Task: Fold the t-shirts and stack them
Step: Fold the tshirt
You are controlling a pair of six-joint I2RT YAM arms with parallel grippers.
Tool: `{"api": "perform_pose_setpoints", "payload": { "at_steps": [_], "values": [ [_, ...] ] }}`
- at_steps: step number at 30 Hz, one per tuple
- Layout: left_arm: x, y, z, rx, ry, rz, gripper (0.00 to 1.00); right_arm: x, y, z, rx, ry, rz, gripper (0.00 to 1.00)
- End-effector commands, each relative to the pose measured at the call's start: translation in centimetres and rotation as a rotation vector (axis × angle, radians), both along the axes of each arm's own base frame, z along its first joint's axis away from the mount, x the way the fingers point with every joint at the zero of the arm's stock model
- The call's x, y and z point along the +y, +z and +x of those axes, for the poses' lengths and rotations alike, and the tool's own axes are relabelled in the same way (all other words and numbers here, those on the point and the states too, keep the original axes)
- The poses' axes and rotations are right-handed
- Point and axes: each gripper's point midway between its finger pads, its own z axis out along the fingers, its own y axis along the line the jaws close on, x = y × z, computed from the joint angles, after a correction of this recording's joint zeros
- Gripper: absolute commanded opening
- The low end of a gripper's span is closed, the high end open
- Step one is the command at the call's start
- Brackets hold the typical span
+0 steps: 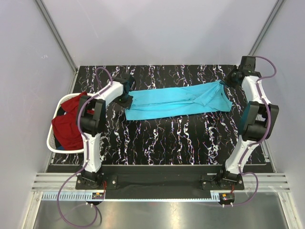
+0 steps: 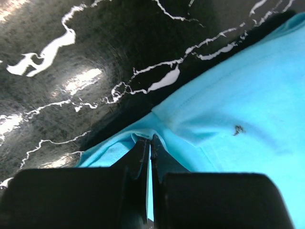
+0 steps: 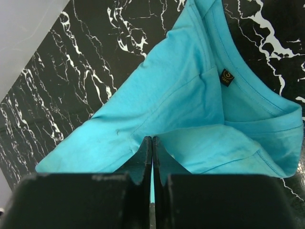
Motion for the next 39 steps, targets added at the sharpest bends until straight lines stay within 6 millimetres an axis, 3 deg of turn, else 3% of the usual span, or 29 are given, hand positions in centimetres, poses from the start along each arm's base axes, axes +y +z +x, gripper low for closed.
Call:
{"api": "perform_pose_setpoints", "payload": {
  "at_steps": [1,8,15,17,24,29,33,39],
  "values": [
    [1.8,1.0,0.9,-0.019,0.025,0.069,0.00,-1.0,0.5,0.5,0.003,-0.012,-0.052,0.00],
    [2.3,0.8,1.2,-0.013,0.037,0.090,0.00,-1.7,-0.9,0.4,0.044,-0.026,-0.082,0.00],
    [1.8,0.8,2.3,-0.018,0.012,0.059,0.00,-0.8,-0.6,1.1,0.025,0.015,-0.043,0.00],
    [1.9,1.1,2.4,-0.026,0.009,0.065,0.07,-0.4,-0.3,1.6,0.002,0.029,-0.023,0.00],
    [2.4,3.6,3.2,-0.091,-0.001,0.093,0.25,2.4,0.1,3.8,-0.059,0.147,0.065,0.01],
    [2.8,6.2,3.7,-0.155,-0.038,0.150,0.27,3.6,-0.8,4.0,-0.050,0.188,0.039,0.01],
    [0.9,8.1,4.3,-0.210,-0.150,0.188,0.27,4.2,-0.6,4.3,-0.065,0.227,-0.004,0.01],
    [-1.3,6.3,3.5,-0.186,-0.241,0.190,0.28,4.4,-0.8,5.2,-0.081,0.281,-0.039,0.01]
  ]
}}
